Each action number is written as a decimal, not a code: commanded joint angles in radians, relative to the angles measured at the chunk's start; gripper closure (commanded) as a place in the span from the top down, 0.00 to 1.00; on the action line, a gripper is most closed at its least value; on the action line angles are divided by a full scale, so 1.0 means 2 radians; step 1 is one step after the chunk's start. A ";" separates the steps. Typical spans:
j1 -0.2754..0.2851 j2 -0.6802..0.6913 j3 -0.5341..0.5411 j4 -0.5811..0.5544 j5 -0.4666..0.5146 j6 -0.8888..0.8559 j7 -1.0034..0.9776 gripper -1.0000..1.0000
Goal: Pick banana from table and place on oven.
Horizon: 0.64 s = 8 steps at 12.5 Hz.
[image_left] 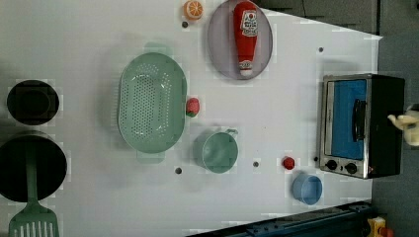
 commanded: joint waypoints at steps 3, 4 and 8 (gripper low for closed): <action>-0.033 0.075 -0.130 -0.004 -0.007 0.052 -0.248 0.27; -0.033 0.090 -0.153 -0.003 -0.007 0.079 -0.288 0.27; -0.034 0.138 -0.208 -0.002 -0.006 0.129 -0.378 0.31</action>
